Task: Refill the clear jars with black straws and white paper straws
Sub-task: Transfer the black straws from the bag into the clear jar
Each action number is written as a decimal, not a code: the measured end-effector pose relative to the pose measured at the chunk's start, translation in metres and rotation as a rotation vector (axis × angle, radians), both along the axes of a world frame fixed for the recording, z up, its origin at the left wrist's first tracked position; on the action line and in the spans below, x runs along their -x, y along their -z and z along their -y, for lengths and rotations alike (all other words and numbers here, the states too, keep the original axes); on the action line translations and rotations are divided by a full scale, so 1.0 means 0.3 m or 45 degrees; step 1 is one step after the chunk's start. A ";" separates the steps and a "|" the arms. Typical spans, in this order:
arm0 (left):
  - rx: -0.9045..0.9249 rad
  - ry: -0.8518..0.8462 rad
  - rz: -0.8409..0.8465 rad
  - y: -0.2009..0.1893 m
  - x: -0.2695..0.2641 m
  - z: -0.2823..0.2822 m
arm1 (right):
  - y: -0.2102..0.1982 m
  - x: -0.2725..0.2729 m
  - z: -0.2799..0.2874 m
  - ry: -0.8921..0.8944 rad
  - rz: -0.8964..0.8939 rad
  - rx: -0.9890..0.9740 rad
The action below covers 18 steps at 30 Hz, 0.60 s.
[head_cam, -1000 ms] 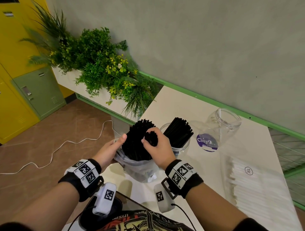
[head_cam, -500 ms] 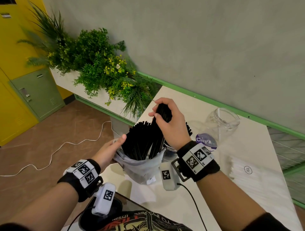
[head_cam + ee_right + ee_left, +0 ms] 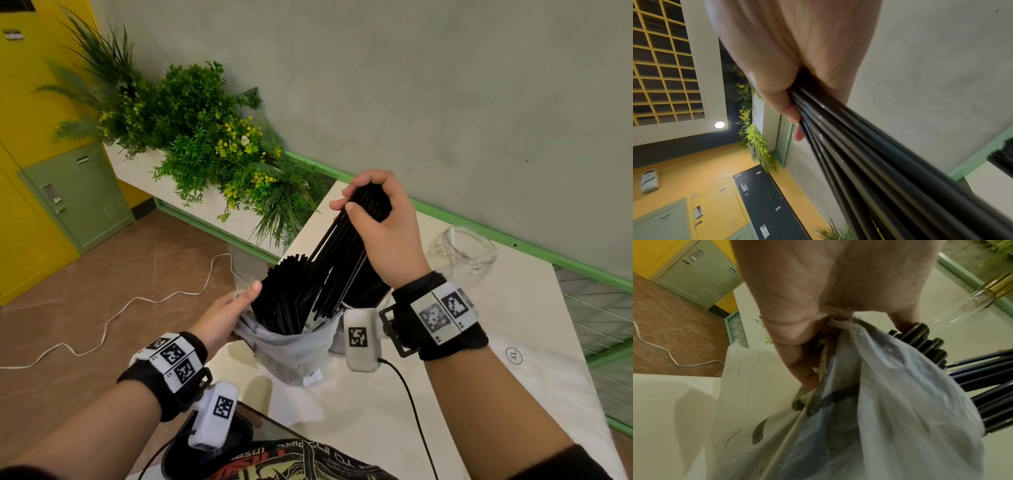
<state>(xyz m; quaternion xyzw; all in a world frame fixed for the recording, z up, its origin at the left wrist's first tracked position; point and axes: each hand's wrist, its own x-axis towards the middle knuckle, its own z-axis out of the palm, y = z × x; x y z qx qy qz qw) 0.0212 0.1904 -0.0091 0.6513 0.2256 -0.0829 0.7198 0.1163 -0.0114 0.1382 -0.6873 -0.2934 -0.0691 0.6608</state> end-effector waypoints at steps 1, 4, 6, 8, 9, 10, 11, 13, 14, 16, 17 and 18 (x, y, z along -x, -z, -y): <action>0.000 0.009 0.005 0.001 -0.002 0.000 | -0.012 -0.003 0.007 0.009 0.005 -0.009; 0.008 0.011 -0.005 0.006 -0.004 -0.005 | -0.051 -0.016 0.043 0.047 0.030 -0.067; 0.002 0.011 -0.011 0.016 -0.004 -0.013 | -0.071 -0.033 0.080 0.112 0.060 -0.129; -0.005 0.015 -0.019 0.019 -0.003 -0.015 | -0.082 -0.049 0.120 0.207 0.090 -0.192; -0.007 0.018 -0.015 0.018 -0.001 -0.014 | -0.083 -0.055 0.139 0.260 0.110 -0.212; -0.009 0.019 -0.017 0.016 -0.001 -0.012 | -0.081 -0.060 0.155 0.314 0.131 -0.223; -0.014 0.020 -0.023 0.017 -0.004 -0.010 | -0.074 -0.065 0.166 0.368 0.150 -0.222; -0.003 0.024 -0.023 0.019 -0.010 -0.009 | -0.046 -0.071 0.174 0.470 0.180 -0.186; 0.008 0.023 -0.024 0.021 -0.013 -0.009 | -0.024 -0.074 0.173 0.509 0.183 -0.162; 0.015 0.026 -0.025 0.025 -0.018 -0.011 | 0.026 -0.076 0.164 0.552 0.149 -0.123; 0.016 0.031 -0.022 0.025 -0.020 -0.009 | 0.052 -0.075 0.160 0.569 0.124 -0.112; 0.016 0.033 -0.020 0.026 -0.020 -0.010 | 0.076 -0.074 0.156 0.587 0.101 -0.109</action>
